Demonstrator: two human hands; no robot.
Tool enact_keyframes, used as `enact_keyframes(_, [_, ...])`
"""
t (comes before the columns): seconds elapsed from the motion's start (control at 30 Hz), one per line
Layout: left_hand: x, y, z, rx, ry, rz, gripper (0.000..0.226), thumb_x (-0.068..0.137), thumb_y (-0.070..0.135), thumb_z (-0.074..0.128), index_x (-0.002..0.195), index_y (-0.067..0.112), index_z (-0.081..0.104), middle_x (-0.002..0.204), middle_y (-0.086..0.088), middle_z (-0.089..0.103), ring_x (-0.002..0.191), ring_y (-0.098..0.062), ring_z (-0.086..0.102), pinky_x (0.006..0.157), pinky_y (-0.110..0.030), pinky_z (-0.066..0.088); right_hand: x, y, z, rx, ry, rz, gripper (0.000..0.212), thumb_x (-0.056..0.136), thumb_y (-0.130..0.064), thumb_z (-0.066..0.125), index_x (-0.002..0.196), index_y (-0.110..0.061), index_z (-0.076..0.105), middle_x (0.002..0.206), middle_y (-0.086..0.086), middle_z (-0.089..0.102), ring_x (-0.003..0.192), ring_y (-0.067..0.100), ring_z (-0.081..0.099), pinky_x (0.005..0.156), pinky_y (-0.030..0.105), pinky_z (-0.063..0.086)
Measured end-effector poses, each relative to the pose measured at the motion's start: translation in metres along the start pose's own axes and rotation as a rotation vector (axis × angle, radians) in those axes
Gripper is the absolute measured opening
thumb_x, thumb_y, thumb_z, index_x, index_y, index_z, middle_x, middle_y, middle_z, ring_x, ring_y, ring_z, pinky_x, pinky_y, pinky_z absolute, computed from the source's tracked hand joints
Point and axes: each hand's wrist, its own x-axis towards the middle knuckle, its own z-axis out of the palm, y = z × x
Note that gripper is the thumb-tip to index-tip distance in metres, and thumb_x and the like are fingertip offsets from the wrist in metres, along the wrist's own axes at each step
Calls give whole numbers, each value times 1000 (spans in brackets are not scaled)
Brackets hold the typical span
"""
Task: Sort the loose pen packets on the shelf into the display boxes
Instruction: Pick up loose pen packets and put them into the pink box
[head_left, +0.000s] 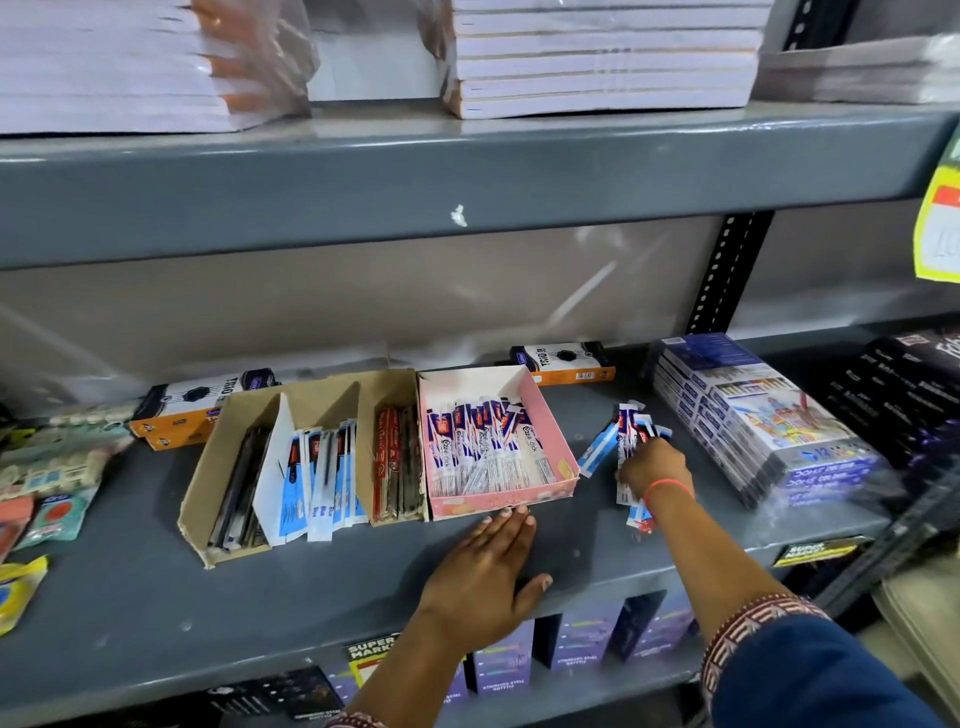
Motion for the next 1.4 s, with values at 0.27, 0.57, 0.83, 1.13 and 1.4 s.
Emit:
enact_keyframes(0.27, [-1,2,-3,-14,-8,-14,67,93,56,19,146,19,2,156,1,1,141,-11,-4,101,-16,-19,0,-1,-5,98,-52,30,36,84,-8,57,116,7,57,125,25,59,114,39,58,95,38,47])
enact_keyframes(0.57, [-1,5,-7,19,-14,-10,65,95,54,17,146,17,1,157,-1,-2,141,-13,-4,105,-21,-15,-23,5,-24,768,-220,-106,31,83,3,64,62,-16,50,58,1,48,48,9,37,39,15,29])
enact_keyframes(0.83, [-2,7,-8,39,-6,-16,64,95,54,17,146,17,2,157,-1,0,142,-13,-3,105,-21,-15,-47,-2,-35,1003,-296,-218,25,81,10,63,68,-12,57,42,-7,64,26,-4,44,28,9,30])
enact_keyframes(1.13, [-4,6,-12,40,-29,-16,64,96,52,19,146,15,3,157,-3,2,142,-14,-2,106,-21,-14,-52,-7,-28,881,-277,-239,26,79,8,65,69,-15,57,66,3,61,28,-5,44,30,9,24])
enact_keyframes(1.4, [-32,-23,-17,24,-8,-77,64,95,53,23,146,18,8,157,1,6,142,-12,3,105,-19,-8,-66,-44,0,730,-336,-295,31,76,14,65,66,-14,55,66,6,58,51,11,53,32,8,37])
